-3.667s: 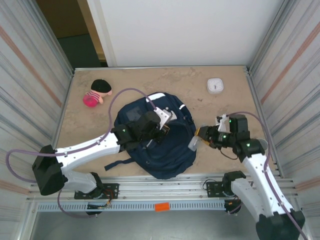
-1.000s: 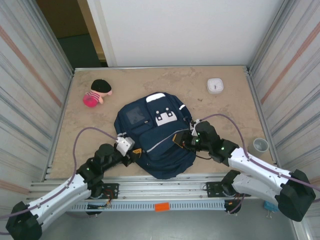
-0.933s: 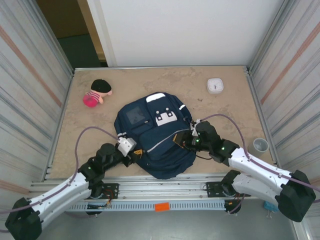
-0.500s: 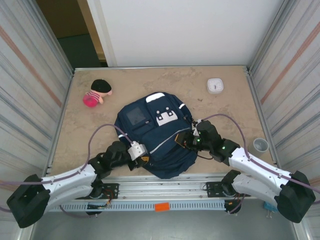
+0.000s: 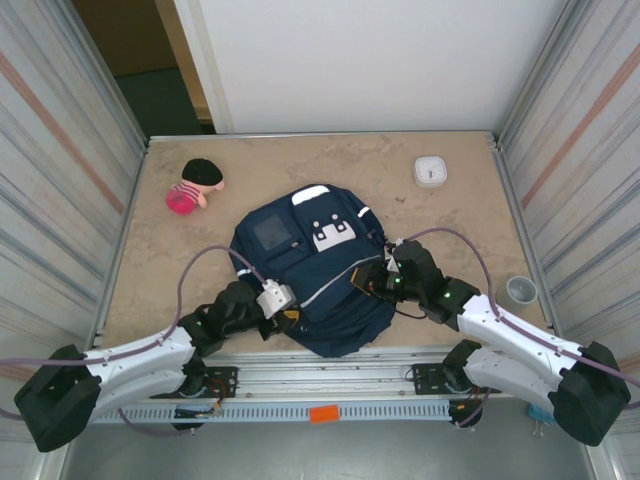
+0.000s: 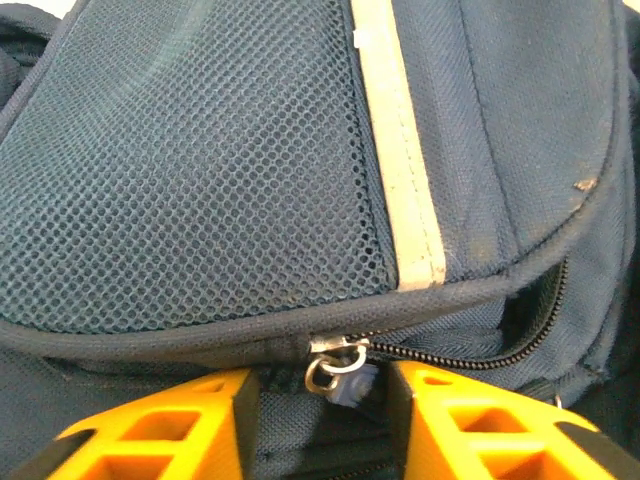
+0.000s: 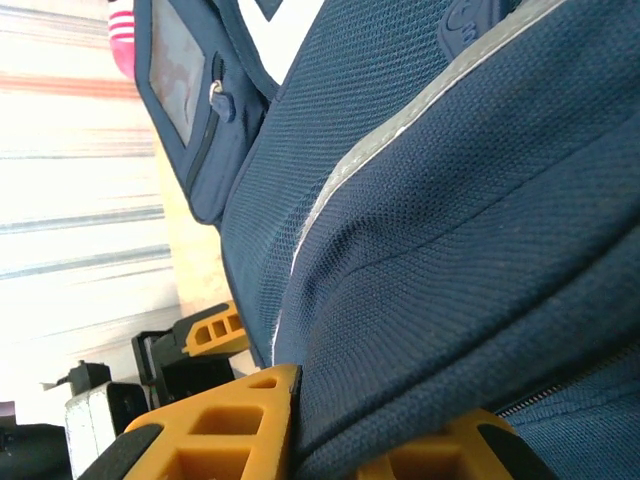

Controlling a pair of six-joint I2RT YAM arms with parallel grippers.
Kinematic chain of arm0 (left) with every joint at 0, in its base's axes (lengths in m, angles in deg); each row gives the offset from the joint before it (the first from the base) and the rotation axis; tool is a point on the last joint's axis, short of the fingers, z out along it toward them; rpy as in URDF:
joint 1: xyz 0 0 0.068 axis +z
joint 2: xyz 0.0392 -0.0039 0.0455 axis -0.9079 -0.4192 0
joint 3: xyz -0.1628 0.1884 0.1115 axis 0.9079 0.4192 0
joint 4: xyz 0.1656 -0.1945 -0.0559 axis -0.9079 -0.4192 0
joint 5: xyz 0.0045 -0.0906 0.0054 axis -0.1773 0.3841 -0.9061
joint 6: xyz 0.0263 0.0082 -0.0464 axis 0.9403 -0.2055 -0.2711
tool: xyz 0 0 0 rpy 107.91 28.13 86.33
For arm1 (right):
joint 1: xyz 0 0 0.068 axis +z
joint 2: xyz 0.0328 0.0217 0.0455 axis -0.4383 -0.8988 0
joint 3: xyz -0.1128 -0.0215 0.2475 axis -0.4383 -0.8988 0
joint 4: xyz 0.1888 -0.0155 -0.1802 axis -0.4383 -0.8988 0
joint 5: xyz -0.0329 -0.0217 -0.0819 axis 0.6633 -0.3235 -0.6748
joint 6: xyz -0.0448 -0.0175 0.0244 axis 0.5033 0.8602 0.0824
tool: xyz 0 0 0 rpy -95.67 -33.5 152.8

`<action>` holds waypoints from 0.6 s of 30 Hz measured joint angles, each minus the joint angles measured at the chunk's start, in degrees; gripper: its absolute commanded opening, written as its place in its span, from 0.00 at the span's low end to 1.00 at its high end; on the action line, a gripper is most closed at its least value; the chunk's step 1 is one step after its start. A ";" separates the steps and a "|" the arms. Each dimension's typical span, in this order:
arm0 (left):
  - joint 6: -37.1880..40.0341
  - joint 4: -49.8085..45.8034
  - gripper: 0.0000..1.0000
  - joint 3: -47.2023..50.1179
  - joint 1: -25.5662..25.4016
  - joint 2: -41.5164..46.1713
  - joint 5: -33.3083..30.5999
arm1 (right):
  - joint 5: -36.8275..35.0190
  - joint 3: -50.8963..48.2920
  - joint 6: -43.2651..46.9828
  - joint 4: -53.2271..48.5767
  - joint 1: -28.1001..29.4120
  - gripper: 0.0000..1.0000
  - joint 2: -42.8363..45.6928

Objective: Pack books, pencil case, and school supplies into a backpack

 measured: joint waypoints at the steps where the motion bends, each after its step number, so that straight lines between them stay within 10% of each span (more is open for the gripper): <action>1: -0.15 -0.02 0.19 0.00 -0.07 0.00 0.20 | 0.00 0.00 0.00 -0.02 -0.02 0.16 -0.02; 7: 0.17 -0.48 0.00 0.13 -0.31 1.11 1.81 | -0.02 0.00 0.02 -0.04 -0.44 0.15 -0.02; 14: 0.33 -2.64 0.00 0.22 -0.13 5.18 5.42 | -0.04 0.00 0.00 0.22 -0.44 0.14 -0.35; 18: -1.53 -3.98 0.00 0.22 -0.15 7.15 5.53 | 0.50 0.02 -0.09 -0.11 -0.42 0.36 -1.25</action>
